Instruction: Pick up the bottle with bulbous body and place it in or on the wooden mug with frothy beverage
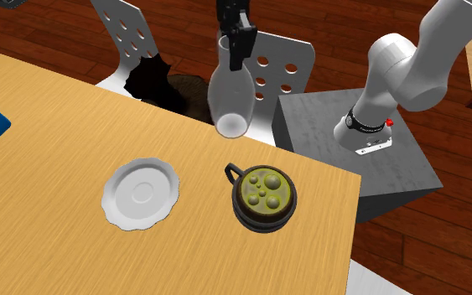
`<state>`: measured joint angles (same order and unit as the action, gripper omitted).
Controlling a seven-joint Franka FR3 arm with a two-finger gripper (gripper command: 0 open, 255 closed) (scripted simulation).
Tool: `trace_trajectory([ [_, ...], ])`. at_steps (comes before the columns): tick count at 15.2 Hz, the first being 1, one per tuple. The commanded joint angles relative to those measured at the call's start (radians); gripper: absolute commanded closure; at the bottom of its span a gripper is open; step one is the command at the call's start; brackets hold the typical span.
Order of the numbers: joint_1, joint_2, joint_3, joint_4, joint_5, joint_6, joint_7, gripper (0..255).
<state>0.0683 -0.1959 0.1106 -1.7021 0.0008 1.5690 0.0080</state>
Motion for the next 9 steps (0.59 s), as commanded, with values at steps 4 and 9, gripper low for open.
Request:
trace_trajectory([
  [4,0.040,0.011,0.062,0.110,0.004,-0.099,0.102,255],
  [9,0.083,0.052,0.131,0.253,0.000,-0.203,0.214,255],
])
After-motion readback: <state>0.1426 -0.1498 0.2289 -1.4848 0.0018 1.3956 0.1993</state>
